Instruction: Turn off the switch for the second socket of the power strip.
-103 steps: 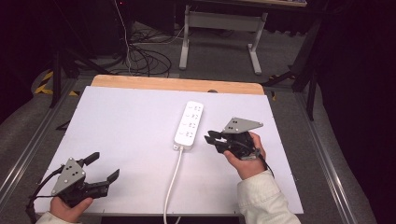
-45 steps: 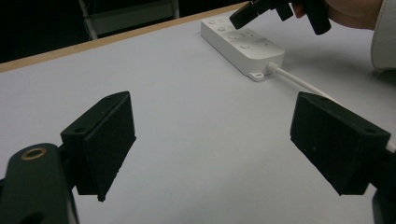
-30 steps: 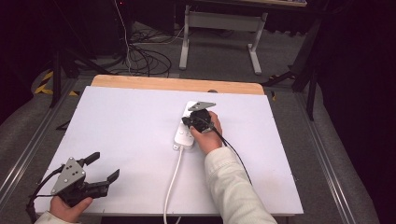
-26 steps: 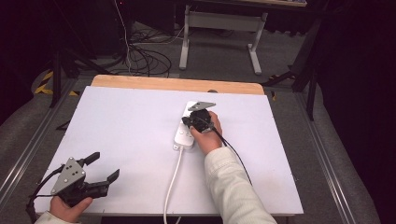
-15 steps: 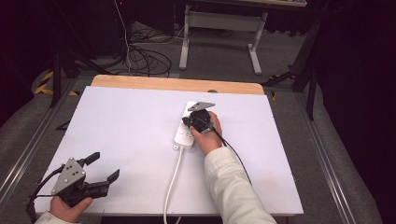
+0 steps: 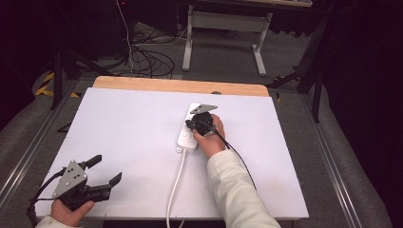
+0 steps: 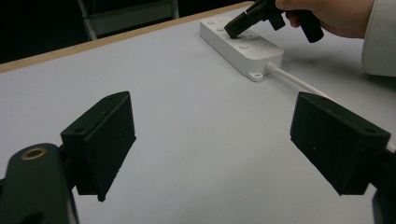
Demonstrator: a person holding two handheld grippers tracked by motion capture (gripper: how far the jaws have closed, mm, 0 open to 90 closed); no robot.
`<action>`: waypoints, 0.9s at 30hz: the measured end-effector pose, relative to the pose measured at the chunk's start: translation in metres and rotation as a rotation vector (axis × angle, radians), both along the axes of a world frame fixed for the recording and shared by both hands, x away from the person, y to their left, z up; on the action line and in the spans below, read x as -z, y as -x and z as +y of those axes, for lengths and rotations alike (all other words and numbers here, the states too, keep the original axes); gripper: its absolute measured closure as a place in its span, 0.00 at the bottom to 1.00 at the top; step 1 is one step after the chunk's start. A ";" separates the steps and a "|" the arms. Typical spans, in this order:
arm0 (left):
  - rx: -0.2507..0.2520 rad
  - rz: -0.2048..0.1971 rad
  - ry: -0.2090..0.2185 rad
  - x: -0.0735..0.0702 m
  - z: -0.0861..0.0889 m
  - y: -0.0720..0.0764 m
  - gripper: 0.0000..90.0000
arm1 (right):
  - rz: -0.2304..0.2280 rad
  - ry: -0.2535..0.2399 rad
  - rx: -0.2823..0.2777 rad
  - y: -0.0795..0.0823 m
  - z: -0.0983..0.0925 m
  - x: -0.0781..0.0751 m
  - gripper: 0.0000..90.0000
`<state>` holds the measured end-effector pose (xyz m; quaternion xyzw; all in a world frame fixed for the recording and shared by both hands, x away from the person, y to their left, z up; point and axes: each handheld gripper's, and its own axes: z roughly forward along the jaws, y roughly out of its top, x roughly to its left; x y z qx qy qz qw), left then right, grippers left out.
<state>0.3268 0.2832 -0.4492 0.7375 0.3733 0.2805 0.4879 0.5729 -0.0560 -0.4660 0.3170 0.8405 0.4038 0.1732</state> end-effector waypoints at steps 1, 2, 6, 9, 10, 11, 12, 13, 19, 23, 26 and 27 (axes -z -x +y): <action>0.000 0.000 0.000 0.000 0.000 0.000 0.16 | 0.002 -0.002 0.000 0.000 0.000 0.000 1.00; -0.001 0.000 0.001 0.000 0.000 0.000 0.16 | 0.006 -0.009 0.000 0.000 0.000 0.000 1.00; -0.001 0.000 0.000 0.000 0.000 0.000 0.16 | 0.018 -0.021 0.003 -0.001 -0.002 0.001 1.00; -0.001 0.003 0.004 0.000 -0.001 0.000 0.16 | -0.001 -0.005 -0.001 0.000 0.000 0.001 1.00; -0.001 0.003 0.004 0.000 -0.001 0.000 0.16 | -0.001 -0.005 -0.001 0.000 0.000 0.001 1.00; -0.001 0.002 0.004 0.000 -0.001 0.000 0.16 | -0.004 0.003 -0.001 0.001 0.000 0.000 1.00; 0.000 0.002 0.004 0.000 -0.001 0.000 0.16 | -0.005 0.010 -0.003 0.001 0.001 0.000 1.00; -0.001 0.002 0.004 0.000 -0.001 0.000 0.16 | -0.005 0.014 -0.004 0.001 0.001 0.000 1.00; -0.002 0.003 0.004 0.000 -0.001 0.000 0.16 | -0.004 0.024 0.002 0.003 0.001 -0.001 1.00; 0.000 0.001 0.002 0.000 -0.001 0.000 0.16 | -0.004 0.025 0.005 0.003 0.002 0.000 1.00; -0.002 0.003 -0.001 0.000 -0.001 0.000 0.16 | -0.006 0.032 0.008 0.004 0.003 0.000 1.00; -0.002 0.003 0.000 0.000 -0.001 0.000 0.16 | -0.003 0.022 0.007 0.003 0.002 0.000 1.00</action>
